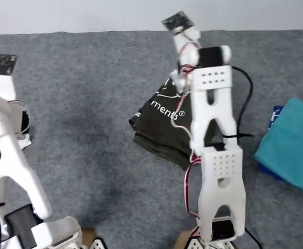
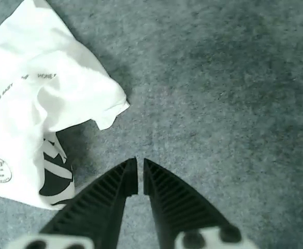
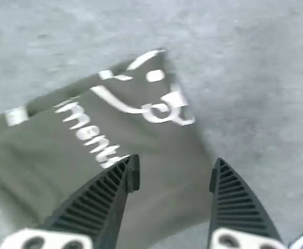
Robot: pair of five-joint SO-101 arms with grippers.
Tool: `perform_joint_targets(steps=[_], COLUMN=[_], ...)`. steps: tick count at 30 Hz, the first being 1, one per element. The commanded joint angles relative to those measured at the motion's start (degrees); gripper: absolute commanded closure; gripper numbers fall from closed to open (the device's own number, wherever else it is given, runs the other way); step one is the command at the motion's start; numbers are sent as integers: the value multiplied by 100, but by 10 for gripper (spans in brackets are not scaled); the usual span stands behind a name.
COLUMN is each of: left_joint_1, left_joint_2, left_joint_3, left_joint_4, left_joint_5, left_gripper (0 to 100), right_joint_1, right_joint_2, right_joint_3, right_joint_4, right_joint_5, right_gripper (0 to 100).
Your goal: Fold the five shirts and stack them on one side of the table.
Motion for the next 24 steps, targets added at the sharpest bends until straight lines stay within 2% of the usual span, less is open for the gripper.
perform_joint_targets(steps=[1, 5, 11, 20, 24], left_joint_1=[-369, -932, -1336, -1538, -1530], left_joint_2=[-229, -220, -229, -229, -229], left_joint_3=[-75, -57, -48, -40, -40], left_joint_4=[-26, -158, -141, -176, -176], left_joint_5=[-26, -26, -26, -70, -70], left_gripper=[971, 971, 971, 971, 971], right_joint_1=[-611, -1341, -2062, -2484, -2475], right_joint_2=[-1130, -1490, -1138, -338, 13], right_joint_3=[1248, 2127, 2215, 2215, 2215], right_joint_4=[233, 215, 180, 127, -198], right_joint_5=[-316, -369, -484, -1415, -1468], right_gripper=[772, 770, 769, 769, 769])
